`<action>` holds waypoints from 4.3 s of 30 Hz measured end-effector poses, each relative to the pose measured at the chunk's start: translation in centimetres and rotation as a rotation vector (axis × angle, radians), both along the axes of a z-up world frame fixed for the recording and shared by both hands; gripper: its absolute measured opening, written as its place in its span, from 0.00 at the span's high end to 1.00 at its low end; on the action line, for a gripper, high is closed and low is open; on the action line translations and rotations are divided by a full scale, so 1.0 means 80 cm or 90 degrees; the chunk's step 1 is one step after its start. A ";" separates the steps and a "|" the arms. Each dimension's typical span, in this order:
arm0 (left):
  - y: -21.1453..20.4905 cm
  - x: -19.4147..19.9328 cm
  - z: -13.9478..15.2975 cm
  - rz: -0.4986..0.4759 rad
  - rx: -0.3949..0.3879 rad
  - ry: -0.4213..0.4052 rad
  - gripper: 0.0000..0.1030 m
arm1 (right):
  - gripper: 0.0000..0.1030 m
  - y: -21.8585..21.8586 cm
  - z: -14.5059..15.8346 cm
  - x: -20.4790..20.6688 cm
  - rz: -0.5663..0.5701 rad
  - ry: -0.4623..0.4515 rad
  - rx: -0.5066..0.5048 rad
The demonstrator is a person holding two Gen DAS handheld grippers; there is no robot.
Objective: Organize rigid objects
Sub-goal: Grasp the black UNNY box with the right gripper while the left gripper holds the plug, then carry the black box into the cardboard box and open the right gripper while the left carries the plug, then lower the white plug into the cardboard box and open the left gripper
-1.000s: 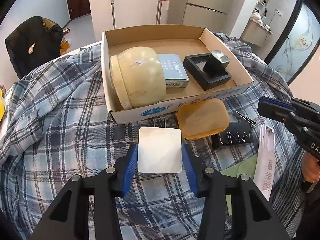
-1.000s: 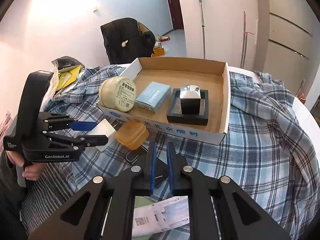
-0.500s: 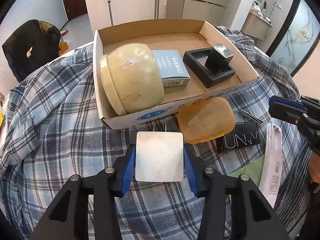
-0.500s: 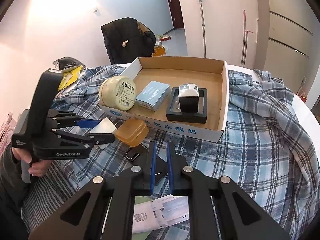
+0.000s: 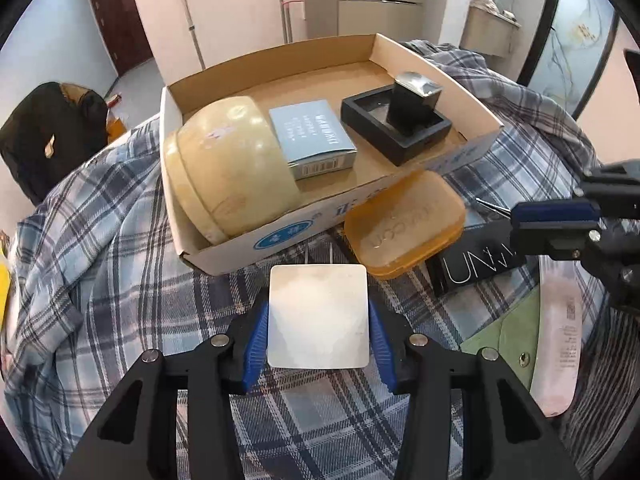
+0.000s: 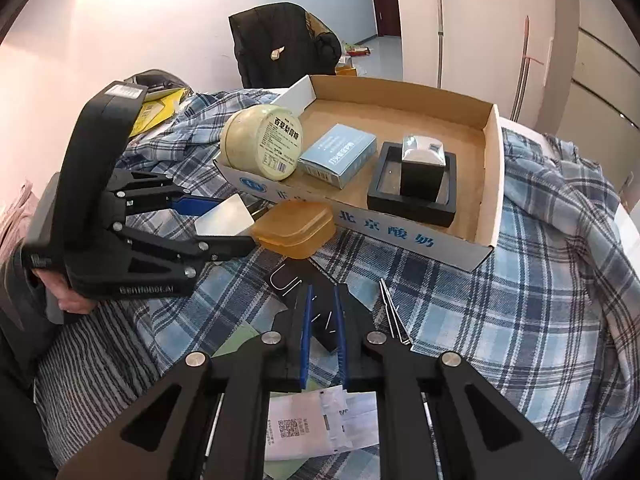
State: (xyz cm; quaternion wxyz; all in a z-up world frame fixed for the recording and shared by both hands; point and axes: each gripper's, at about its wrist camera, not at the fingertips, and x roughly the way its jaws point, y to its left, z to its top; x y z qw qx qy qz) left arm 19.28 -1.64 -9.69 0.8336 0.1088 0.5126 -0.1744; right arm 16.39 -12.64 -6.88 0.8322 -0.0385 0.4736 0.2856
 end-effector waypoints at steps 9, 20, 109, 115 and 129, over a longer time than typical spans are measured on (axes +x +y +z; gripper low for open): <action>0.039 -0.022 0.052 0.016 -0.058 -0.088 0.54 | 0.58 -0.002 0.010 -0.009 0.023 -0.044 -0.017; 0.057 -0.086 0.126 0.098 -0.096 -0.271 0.54 | 0.58 0.026 -0.016 0.005 0.051 -0.031 -0.051; -0.059 0.096 0.049 0.112 -0.059 -0.136 0.54 | 0.26 -0.079 0.039 0.078 -0.268 -0.206 0.009; -0.062 0.096 0.055 0.124 -0.046 -0.151 0.52 | 0.26 -0.081 0.038 0.079 -0.269 -0.200 0.014; -0.002 -0.039 0.171 0.145 -0.113 -0.401 0.06 | 0.24 -0.082 0.114 0.022 -0.290 -0.257 0.053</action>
